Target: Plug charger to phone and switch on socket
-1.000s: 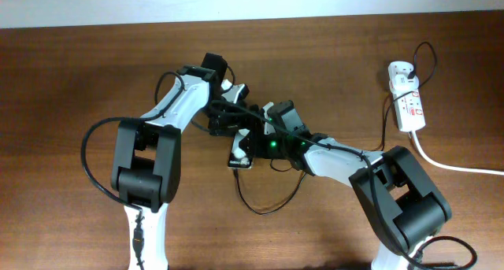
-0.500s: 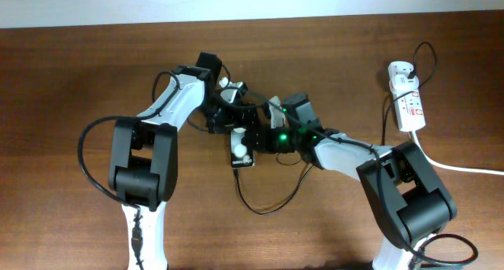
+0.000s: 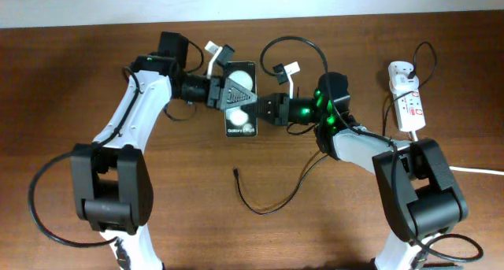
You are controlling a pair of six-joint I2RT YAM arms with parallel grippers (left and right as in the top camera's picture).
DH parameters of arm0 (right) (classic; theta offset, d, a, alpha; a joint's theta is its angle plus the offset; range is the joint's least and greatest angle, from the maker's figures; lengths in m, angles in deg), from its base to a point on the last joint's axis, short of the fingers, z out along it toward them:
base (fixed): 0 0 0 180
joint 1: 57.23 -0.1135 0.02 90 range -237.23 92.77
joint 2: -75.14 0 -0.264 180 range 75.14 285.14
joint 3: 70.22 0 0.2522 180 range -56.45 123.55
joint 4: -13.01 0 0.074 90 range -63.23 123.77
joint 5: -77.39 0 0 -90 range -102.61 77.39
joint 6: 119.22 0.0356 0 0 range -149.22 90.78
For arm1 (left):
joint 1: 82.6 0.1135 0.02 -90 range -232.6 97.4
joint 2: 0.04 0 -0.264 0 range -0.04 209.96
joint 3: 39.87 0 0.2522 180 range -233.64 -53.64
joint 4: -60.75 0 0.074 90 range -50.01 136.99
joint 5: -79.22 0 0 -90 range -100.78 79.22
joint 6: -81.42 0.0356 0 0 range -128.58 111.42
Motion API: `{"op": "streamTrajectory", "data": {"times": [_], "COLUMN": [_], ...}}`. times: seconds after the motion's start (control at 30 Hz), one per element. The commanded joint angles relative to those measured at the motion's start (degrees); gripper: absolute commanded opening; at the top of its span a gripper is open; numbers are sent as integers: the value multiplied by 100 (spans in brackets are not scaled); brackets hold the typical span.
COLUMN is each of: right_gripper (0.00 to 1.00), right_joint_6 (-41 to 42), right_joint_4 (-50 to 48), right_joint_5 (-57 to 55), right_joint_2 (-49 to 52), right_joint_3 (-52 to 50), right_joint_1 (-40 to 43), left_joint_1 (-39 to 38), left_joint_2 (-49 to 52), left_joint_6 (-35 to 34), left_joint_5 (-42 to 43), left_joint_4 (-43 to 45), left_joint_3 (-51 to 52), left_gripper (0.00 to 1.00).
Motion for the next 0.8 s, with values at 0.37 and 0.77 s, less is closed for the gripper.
{"op": "streamTrajectory", "data": {"times": [0.37,0.77], "right_gripper": [4,4], "right_joint_6": [846,804], "right_joint_4": [-321,-326], "right_joint_5": [-286,-448], "right_joint_2": [4,4], "right_joint_3": [33,33], "right_joint_1": [151,-57], "left_joint_1": [616,15], "left_joint_2": [-323,-323], "left_joint_6": [87,85], "left_joint_5": [1401,1034], "left_joint_4": [431,396], "left_joint_3": [-11,-9], "left_gripper": [61,50]}}
